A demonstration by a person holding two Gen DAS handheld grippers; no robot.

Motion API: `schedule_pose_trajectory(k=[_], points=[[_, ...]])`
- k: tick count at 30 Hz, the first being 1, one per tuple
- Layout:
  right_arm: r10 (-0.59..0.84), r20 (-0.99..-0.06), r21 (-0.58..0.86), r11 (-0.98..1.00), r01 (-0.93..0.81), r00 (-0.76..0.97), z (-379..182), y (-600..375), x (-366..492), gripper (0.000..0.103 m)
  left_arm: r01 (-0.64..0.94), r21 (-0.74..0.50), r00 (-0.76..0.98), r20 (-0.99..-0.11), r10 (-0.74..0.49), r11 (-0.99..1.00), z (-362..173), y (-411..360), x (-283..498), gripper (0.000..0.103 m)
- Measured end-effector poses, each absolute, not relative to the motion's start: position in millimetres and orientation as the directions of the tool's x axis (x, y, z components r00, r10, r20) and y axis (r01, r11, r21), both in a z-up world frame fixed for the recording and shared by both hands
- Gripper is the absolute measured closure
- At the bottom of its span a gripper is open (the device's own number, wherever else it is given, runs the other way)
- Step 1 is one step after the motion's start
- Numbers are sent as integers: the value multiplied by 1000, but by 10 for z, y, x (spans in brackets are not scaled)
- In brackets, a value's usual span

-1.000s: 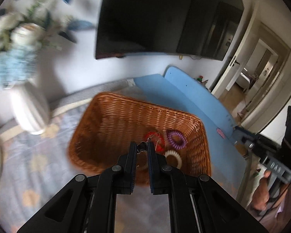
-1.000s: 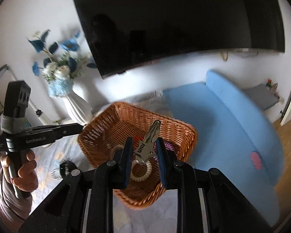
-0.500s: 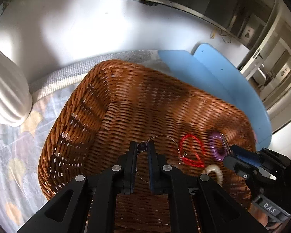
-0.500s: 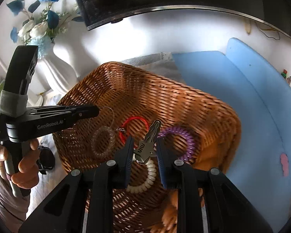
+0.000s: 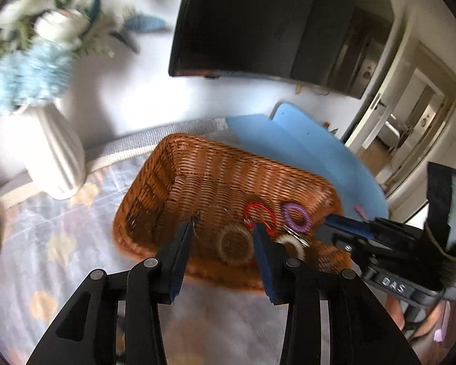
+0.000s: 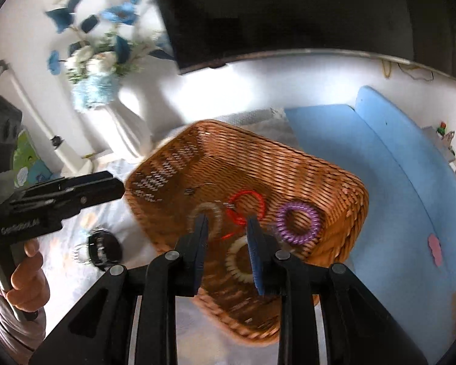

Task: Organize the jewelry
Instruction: 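Carry the bangle and key into the basket and open both grippers, then move both tools back toward the black watch and bead bracelet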

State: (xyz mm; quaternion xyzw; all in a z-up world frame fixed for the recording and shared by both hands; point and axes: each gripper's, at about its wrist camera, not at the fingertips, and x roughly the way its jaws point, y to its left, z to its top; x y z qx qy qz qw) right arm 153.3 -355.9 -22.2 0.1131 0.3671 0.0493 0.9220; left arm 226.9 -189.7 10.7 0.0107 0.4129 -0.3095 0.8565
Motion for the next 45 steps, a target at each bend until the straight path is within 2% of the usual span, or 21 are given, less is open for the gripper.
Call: schedule_pose_trajectory(k=[9,13,17,33,45], points=[[235,-632,264,961,-80,739,-42,-2964,1162,69,513,-246,537,-655,-531,822,380,-1035,1569,59],[274,-628,286,952,-112,728,-70,-2679,1073,63,494,-262,555,-639,-533,829,333,-670,1372,54],[304,-627,306,943,-132,718,-145,-2462,1033,61,476,-281,557,-637,-533,833,197,-401,1291,53],[349,-697,338,930,-143,626,-861,-2041,1234,60,311,-350,558,-686,-468,884,-571,303,1422,52],[302,-735,257,952,-163,606,-855,-1821,1547,60,210,-424,535,-705,-466,881,-968,563,1618,52]])
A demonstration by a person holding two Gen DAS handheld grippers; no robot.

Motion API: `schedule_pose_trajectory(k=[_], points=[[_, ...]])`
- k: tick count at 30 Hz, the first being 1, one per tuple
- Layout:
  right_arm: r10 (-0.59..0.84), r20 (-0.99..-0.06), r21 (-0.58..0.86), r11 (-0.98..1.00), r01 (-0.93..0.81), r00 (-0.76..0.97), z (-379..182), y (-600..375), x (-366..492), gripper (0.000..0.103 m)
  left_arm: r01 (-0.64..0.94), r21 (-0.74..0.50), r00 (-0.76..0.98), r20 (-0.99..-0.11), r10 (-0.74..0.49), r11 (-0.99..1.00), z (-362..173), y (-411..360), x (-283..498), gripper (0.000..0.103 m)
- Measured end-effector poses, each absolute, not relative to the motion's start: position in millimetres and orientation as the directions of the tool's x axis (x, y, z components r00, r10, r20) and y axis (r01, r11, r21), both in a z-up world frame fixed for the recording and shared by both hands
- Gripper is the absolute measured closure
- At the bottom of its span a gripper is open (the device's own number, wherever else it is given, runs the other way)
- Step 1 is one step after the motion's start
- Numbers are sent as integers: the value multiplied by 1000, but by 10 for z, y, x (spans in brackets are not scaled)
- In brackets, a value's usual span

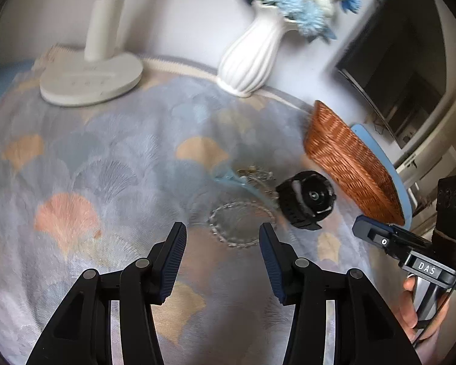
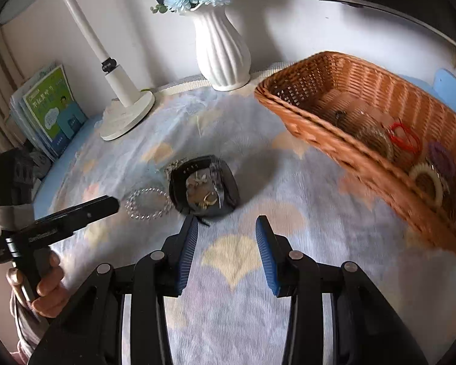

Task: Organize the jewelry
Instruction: 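Move both tools back toward the black watch and bead bracelet, then grasp the black watch with the right gripper while the left grasps the clear bead bracelet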

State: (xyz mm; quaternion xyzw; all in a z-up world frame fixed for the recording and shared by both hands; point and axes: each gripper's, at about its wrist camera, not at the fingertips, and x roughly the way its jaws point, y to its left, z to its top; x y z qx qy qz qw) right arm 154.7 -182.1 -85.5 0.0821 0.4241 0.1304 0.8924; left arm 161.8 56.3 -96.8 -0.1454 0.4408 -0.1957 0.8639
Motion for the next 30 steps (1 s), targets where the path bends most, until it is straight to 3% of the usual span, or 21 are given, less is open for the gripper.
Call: schedule_pose_trajectory(k=[8,12,18,26,30], points=[[279,-775,267,958,-106,567,-1061,-1697,1923,61,175,-453,526,-707,-472,874,-1021,635,1647,52],[250,-784,226,967,-114,568,-1107,-1598,1992,61,190,-362,528,-746,-406,913,-994,486,1646,52],[163,-794,116,986,-118,585,-1106,-1579,1955,61,217,-122,551,-804,-225,969,-970,119,1676,53],[41,-761,31,999,-27,648,-956,-1944,1807,62,239,-28,578,-799,-165,971,-997,17,1660,72],[68,-757,90,996,0,649,-911,-2106,1735,62,277,-44,571,-796,-201,960,-1008,-16,1645,81]])
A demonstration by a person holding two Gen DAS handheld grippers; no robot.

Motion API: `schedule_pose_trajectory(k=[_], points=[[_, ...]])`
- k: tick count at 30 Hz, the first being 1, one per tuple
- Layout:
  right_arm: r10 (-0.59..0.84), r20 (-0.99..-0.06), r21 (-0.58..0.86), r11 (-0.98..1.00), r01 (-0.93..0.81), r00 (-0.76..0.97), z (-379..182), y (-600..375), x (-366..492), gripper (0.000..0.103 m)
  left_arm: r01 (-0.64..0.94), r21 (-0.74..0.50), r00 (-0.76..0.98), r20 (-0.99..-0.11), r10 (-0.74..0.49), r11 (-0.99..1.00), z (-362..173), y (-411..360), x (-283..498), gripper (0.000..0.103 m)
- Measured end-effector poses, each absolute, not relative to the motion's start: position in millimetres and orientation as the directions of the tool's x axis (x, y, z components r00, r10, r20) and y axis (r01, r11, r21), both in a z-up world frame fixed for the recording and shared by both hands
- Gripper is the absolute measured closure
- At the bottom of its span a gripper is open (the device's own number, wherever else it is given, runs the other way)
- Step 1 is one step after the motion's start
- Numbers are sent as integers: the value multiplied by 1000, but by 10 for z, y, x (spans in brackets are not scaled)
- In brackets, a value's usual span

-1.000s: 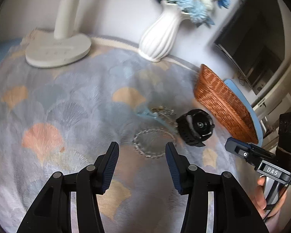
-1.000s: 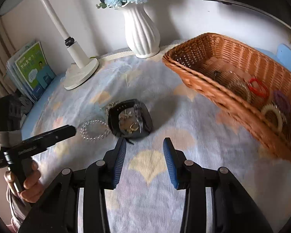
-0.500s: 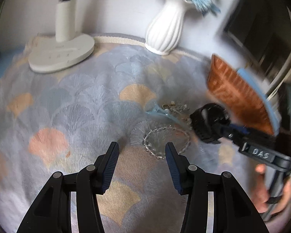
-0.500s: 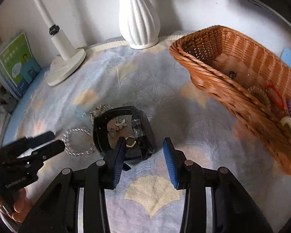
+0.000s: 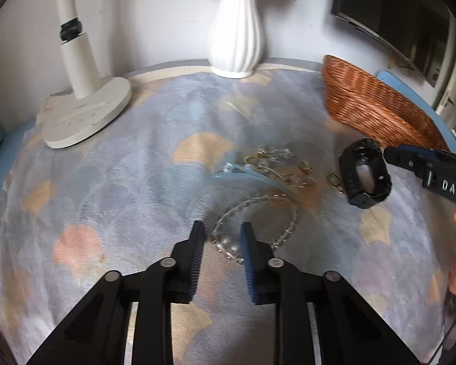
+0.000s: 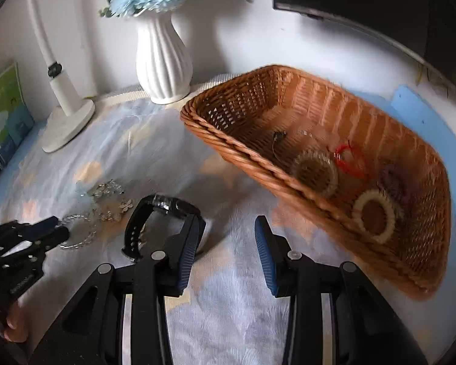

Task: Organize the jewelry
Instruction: 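Grasp the black watch with the right gripper while the left grasps the clear bead bracelet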

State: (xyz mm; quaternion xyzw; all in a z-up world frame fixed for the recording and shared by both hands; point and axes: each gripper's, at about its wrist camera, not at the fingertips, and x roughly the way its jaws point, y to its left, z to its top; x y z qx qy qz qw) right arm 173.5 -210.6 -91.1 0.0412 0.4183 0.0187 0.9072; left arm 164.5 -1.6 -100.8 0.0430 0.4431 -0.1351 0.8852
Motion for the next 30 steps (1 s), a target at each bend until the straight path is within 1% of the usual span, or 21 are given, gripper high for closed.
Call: schedule_pose_trajectory(k=[2,3,4,5,7,13,14,16,17,18,21,23,30], points=[[133,-768,161,987,-12,627,-949,-2138,1702,62,296,-49,566,-795,-216,954,-996,-35,1620,84],[161,-772,190,982,-18,615,-973,-2144,1699,62,312,-64,559,-795,-238,948,-995,-39,1609,88],[185,-776,215,976,-23,603,-996,-2140,1707,62,342,-99,540,-793,-281,935,-993,-38,1593,95],[201,-778,231,973,-26,596,-1012,-2128,1725,62,372,-136,533,-779,-331,918,-992,-32,1582,95],[205,-782,238,971,-23,588,-1026,-2084,1767,62,398,-169,512,-775,-371,902,-988,-22,1568,95],[156,-810,183,983,-10,565,-1115,-1889,1945,62,379,-206,505,-771,-387,902,-996,37,1615,95],[152,-817,175,985,-13,556,-1153,-1854,1959,62,379,-205,503,-773,-387,902,-1000,34,1608,95],[108,-813,114,993,-25,573,-1165,-1759,1937,62,386,-182,510,-775,-374,904,-1003,-8,1592,94],[80,-811,78,997,-28,579,-1171,-1721,1927,70,391,-156,518,-777,-357,907,-1001,-47,1573,94],[53,-808,41,999,-35,587,-1176,-1671,1913,71,394,-134,525,-779,-342,909,-1004,-78,1554,94],[45,-803,21,999,-47,595,-1176,-1649,1898,72,397,-42,558,-782,-277,917,-1014,-220,1521,94],[55,-801,27,998,-56,596,-1175,-1669,1867,73,402,-10,569,-780,-258,916,-1019,-264,1520,95],[84,-809,36,995,-92,582,-1155,-1781,1531,73,434,-42,556,-773,-305,900,-995,-233,1487,95]])
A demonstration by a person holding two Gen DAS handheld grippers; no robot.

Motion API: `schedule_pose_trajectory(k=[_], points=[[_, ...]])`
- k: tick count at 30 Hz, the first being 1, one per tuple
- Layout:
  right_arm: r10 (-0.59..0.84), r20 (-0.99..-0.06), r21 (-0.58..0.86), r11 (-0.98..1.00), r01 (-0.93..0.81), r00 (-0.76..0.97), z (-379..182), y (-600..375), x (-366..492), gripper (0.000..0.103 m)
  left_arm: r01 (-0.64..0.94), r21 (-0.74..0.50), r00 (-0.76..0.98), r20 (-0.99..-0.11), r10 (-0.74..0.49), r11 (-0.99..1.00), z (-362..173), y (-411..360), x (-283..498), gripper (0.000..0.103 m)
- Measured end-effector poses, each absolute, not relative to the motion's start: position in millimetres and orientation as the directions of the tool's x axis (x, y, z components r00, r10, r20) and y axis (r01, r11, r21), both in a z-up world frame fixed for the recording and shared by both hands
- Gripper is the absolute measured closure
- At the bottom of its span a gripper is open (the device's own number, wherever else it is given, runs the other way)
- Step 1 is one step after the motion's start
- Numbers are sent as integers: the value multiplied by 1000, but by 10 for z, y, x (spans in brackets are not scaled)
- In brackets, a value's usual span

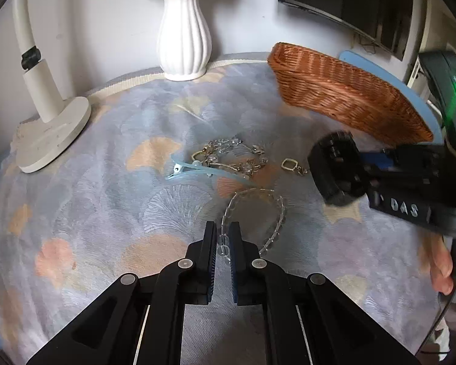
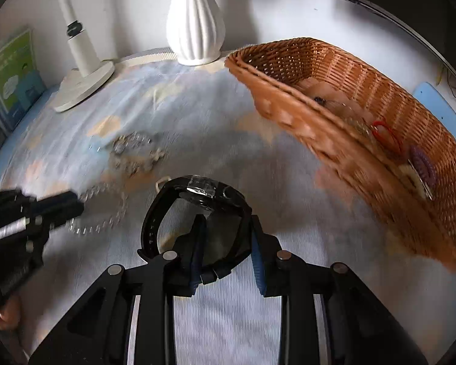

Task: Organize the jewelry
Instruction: 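Grasp the black watch with the right gripper while the left grasps the clear bead bracelet, then carry the watch and bead bracelet into the basket and open both grippers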

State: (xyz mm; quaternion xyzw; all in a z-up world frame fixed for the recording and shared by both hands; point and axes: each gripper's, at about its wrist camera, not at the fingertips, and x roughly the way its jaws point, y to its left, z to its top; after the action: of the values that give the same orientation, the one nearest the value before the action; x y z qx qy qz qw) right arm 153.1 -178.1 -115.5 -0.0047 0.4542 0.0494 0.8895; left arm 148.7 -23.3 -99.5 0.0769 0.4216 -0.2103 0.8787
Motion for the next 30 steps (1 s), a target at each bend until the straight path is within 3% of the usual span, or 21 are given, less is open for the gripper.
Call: schedule_pose_trajectory(k=[6,13,24,25,26,30], points=[[98,-804,43,993,-106,586,-1086,-1912,1221,73,451,-213,469,-770,-433,867,-966,-109,1403,95],[105,-795,65,994,-89,597,-1021,-2065,1015,74,456,-307,449,-731,-514,835,-807,-37,1299,95],[165,-771,147,986,-79,615,-941,-2257,772,75,467,-354,466,-680,-566,810,-501,40,1088,95],[165,-760,147,986,-81,628,-885,-2275,734,81,469,-355,466,-678,-568,809,-476,37,1078,95],[165,-752,145,986,-83,638,-846,-2296,707,102,472,-355,468,-675,-570,807,-448,31,1076,95],[142,-748,121,990,-77,649,-720,-2362,662,102,482,-336,484,-667,-566,809,-302,-16,1056,95]])
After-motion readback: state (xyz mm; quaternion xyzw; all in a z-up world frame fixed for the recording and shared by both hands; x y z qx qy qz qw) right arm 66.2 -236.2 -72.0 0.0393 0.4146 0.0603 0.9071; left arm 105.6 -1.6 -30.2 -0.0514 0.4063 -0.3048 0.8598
